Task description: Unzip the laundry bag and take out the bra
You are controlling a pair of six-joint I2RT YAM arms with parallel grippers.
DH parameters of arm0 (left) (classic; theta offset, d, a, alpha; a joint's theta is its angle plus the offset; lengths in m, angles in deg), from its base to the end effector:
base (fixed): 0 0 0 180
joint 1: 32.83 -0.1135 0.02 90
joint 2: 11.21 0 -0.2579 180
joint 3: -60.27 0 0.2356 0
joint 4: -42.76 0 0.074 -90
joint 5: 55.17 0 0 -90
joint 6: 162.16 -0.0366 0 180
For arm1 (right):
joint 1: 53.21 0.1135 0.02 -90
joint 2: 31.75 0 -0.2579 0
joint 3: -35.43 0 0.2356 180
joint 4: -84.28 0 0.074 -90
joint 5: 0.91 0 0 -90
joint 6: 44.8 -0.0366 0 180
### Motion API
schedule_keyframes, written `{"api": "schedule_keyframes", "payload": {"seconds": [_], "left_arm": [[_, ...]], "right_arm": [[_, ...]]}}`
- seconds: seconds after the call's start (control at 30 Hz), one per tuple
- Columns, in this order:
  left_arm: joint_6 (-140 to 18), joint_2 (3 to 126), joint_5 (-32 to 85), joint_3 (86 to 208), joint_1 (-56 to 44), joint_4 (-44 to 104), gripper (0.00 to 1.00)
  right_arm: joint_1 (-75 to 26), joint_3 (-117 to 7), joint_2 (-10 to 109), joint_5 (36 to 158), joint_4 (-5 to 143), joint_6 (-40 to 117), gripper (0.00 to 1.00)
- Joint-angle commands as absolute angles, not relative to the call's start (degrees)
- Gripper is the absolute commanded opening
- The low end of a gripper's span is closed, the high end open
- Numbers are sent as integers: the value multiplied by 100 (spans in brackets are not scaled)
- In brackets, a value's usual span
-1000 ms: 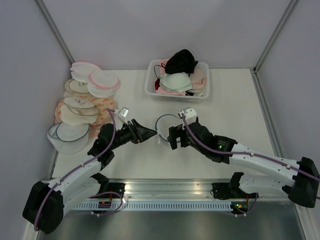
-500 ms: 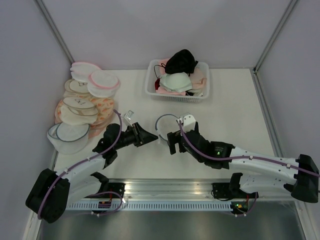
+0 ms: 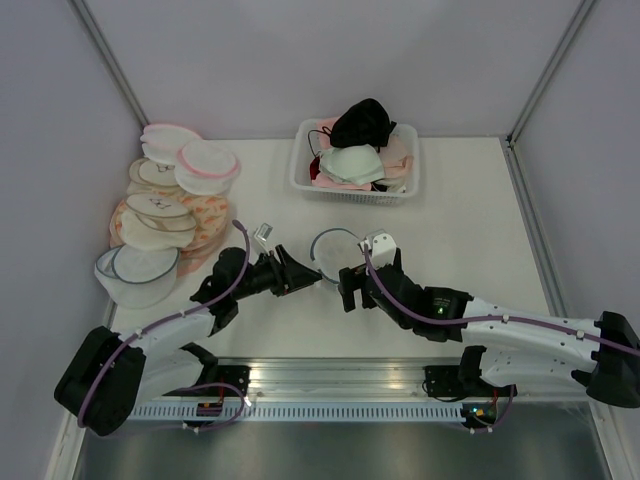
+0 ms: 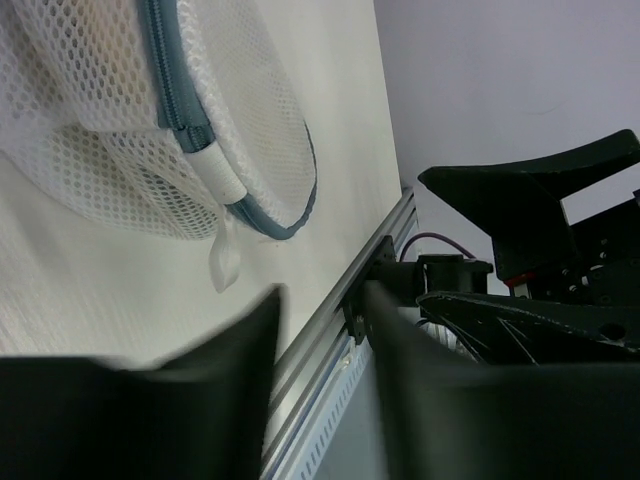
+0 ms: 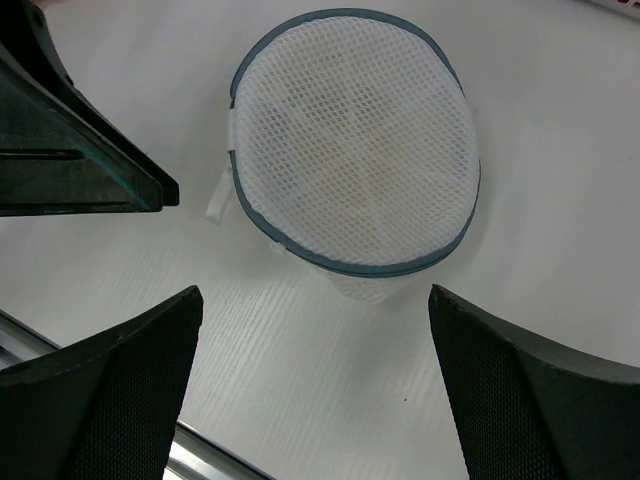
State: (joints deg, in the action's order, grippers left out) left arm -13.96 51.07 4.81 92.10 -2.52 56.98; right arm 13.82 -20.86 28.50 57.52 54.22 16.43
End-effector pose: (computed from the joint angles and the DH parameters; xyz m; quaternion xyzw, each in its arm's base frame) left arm 0.1674 -0.1191 0.1929 -0.0353 0.7872 -0.5529 0.2707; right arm 0.1013 0.1898 0.2623 -0.1578 0.8446 0.1740 0.4810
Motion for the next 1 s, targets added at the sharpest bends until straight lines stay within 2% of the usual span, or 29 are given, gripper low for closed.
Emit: {"api": "schedule_keyframes", "payload": {"seconds": [0.0,0.07,0.33,0.63,0.8,0.9,0.93,0.97], "left_arm": [[-1038,5120,731,9295,-163,6184,69],[-906,5076,985,9304,-49,6028,99],[-624,5444,1821,9497,277,5648,100],[-817,7148,2647,10217,250,6553,97],[-861,7852,2701,10499,224,7098,85],[-826,7888,2578,10429,224,7432,60],[-800,7862,2525,10385,224,7563,42],[-773,7827,2507,10289,224,7625,32]], "right_arm": [[1420,-2063,2819,5675,5529,1567,98],[1421,-2072,2846,5657,5529,1567,98],[1429,-1984,2864,5613,5581,1479,98],[1499,-1914,2907,5631,5687,1435,98],[1561,-1843,2925,5613,5634,1312,98],[1596,-1782,2872,5560,5590,1268,98],[1605,-1747,2829,5508,5564,1233,98],[1605,-1720,2811,5490,5564,1215,98]]}}
